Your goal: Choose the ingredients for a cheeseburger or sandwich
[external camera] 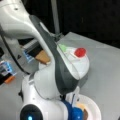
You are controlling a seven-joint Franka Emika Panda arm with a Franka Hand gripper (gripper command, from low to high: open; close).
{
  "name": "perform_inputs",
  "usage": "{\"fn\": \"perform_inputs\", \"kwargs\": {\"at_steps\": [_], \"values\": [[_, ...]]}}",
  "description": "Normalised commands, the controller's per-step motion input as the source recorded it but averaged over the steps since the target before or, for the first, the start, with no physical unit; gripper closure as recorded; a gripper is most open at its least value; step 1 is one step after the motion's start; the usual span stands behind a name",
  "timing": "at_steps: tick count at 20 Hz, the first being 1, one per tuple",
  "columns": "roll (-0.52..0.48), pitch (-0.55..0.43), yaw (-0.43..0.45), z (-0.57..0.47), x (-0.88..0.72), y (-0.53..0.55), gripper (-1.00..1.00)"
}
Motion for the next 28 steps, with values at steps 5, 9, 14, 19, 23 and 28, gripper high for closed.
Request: {"fn": "perform_inputs", "kwargs": {"at_steps": [5,9,14,19,23,28], "values": [[-0.38,0.273,-0.027,0.51,-0.08,0.32,-1.0],[-0.829,0.073,-0.175,0.3,-0.27,0.5,-1.0],[-0.799,-0.104,-0.24,0.09,-0.65,0.78,-1.0],[-0.631,-0.236,-0.406,-0.02,-0.96,0.88,-1.0],[-0.595,-0.315,-0.387,-0.09,-1.0,0.77,-1.0],[-0.403,-0.336,-0.205,-0.12,-0.96,0.49,-1.0]]}}
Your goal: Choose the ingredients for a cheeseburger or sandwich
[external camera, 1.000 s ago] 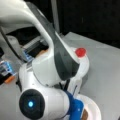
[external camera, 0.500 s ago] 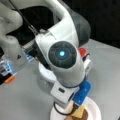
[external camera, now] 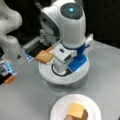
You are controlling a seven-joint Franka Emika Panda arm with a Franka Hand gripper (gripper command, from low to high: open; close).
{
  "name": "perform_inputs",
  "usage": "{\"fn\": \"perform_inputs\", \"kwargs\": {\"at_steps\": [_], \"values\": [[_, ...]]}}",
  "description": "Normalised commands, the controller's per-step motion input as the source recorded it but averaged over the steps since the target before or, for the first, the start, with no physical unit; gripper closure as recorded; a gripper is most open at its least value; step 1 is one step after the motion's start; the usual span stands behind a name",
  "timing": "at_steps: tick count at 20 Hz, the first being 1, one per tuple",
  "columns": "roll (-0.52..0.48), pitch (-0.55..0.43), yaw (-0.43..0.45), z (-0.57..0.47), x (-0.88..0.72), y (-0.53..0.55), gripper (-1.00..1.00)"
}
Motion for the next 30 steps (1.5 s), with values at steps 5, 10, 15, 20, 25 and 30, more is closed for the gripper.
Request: {"fn": "perform_inputs", "kwargs": {"at_steps": [5,10,15,20,25,30], "values": [[-0.18,-0.276,-0.104,-0.1,-0.72,0.23,-1.0],[-0.079,-0.193,-0.012,-0.06,-0.36,0.2,-1.0],[0.011,-0.143,0.126,0.01,-0.11,0.13,-1.0],[0.069,-0.132,0.182,-0.09,0.01,-0.01,-1.0],[0.073,-0.118,0.147,-0.15,-0.02,-0.13,-1.0],[0.125,-0.057,0.06,-0.24,-0.11,-0.22,-1.0]]}}
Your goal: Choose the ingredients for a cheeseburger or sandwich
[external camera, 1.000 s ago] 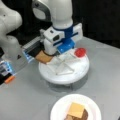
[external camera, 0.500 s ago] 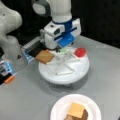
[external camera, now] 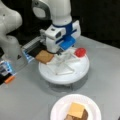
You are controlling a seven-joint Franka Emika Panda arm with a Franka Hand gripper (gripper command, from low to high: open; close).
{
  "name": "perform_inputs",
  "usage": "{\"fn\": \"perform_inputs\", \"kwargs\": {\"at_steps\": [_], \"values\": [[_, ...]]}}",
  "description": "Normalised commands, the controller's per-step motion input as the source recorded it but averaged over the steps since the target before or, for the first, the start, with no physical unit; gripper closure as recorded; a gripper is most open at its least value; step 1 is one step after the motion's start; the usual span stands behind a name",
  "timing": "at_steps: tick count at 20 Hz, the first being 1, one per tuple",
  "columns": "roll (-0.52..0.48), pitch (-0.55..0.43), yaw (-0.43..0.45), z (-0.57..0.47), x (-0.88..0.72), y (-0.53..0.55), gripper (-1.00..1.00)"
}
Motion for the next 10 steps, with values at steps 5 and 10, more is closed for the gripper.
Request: {"fn": "perform_inputs", "kwargs": {"at_steps": [5,10], "values": [[0.129,-0.055,-0.058,-0.24,-0.21,-0.15,-1.0],[0.169,-0.127,-0.073,-0.19,-0.25,-0.01,-1.0]]}}
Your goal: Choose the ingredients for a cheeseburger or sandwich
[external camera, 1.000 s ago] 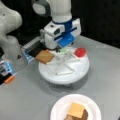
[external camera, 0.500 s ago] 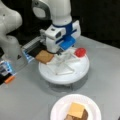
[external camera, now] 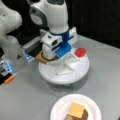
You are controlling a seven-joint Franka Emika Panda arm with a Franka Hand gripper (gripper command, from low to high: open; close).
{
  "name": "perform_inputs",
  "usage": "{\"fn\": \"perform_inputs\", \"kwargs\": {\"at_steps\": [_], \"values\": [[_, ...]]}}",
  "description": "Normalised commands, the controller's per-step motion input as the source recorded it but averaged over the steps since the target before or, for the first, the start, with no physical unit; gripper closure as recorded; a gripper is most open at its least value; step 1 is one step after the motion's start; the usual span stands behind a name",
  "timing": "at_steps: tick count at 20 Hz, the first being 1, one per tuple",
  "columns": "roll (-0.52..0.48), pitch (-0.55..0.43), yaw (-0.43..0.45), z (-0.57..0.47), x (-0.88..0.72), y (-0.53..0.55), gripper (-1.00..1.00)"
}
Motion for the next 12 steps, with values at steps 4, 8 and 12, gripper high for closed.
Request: {"fn": "perform_inputs", "kwargs": {"at_steps": [4,8,12], "values": [[0.193,-0.207,-0.091,-0.18,-0.29,0.08,-1.0],[0.132,-0.242,-0.065,-0.24,-0.33,0.11,-1.0],[0.095,-0.265,-0.001,-0.24,-0.32,0.05,-1.0]]}}
